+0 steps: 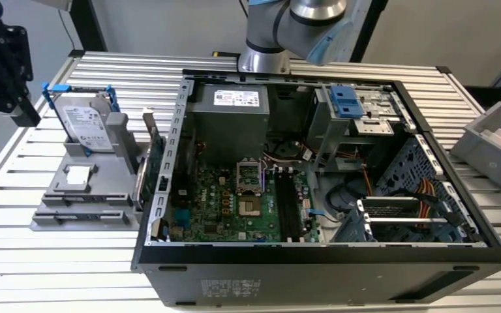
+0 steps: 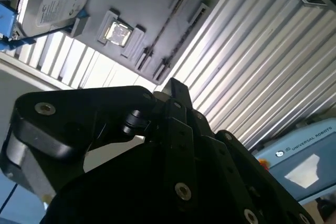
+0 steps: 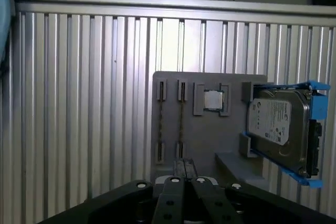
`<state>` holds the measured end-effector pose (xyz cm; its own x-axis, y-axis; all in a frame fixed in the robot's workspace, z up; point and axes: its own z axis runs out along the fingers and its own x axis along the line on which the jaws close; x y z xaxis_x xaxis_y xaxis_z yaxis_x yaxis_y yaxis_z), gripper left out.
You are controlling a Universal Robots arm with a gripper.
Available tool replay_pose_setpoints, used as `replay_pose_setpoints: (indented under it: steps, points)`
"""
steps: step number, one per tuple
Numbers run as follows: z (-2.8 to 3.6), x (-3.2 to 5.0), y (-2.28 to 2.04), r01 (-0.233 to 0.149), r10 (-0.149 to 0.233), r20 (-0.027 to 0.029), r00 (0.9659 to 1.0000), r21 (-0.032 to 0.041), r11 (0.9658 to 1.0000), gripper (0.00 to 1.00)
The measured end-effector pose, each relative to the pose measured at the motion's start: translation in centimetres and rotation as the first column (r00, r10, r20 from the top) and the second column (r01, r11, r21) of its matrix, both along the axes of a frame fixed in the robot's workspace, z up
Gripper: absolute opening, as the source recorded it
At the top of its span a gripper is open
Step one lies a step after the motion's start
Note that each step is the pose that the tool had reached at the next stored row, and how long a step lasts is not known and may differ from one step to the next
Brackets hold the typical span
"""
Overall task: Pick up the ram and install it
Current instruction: 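Pick up the ram and move it above insertion slot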
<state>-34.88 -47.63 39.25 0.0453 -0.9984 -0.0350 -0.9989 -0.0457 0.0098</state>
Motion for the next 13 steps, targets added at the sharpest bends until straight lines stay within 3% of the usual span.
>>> replay_pose_setpoints:
  steps: [7,13]
  points:
    - [0.00,0.00,0.00,-0.087,0.087,0.0000,0.9962,0.0001,0.9962,0.00]
    - [-0.01,0.00,0.00,-0.091,0.091,0.0000,0.9958,0.0000,0.9958,0.00]
